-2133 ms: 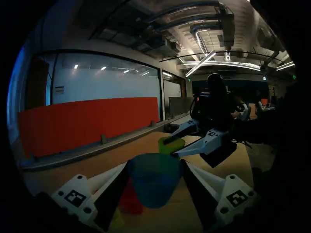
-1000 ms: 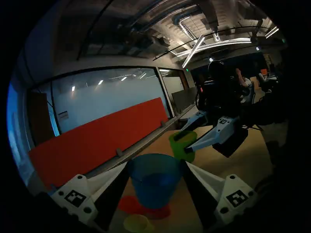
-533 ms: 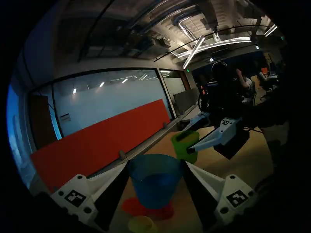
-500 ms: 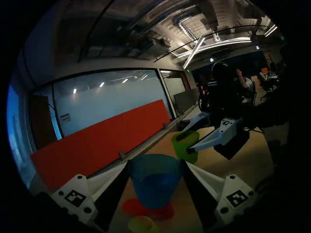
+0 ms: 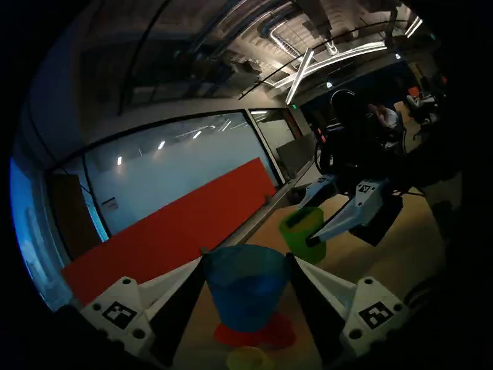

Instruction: Pour water

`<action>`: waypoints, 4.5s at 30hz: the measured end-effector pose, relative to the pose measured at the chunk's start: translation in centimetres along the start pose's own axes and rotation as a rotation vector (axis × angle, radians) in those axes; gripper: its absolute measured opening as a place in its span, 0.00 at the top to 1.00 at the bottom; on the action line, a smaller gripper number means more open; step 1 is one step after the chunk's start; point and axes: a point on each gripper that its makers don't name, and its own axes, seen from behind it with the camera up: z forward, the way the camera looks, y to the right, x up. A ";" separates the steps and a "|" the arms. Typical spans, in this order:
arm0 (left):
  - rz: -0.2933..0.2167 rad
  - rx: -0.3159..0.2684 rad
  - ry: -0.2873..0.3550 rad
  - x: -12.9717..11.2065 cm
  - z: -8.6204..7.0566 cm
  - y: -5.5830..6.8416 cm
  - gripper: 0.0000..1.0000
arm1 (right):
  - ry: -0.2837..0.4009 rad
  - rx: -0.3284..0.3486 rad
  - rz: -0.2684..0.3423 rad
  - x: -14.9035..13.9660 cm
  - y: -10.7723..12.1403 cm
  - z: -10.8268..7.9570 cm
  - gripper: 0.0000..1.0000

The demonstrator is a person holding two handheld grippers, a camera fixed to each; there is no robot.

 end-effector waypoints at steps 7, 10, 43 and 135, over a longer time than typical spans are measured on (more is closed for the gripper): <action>0.129 0.018 -0.002 1.4 0.2 -0.8 0.10 | -0.011 0.054 -0.004 -0.7 -2.0 0.7 0.08; 0.182 0.024 -0.004 2.0 0.1 -1.1 0.10 | -0.016 0.078 -0.005 -1.0 -2.9 1.0 0.08; 0.468 0.033 -0.017 6.2 0.4 -2.6 0.10 | -0.008 0.226 0.017 -1.6 -8.5 3.5 0.09; 0.788 0.071 -0.014 11.5 0.8 -4.1 0.10 | 0.031 0.241 -0.011 -0.1 -8.4 3.1 0.09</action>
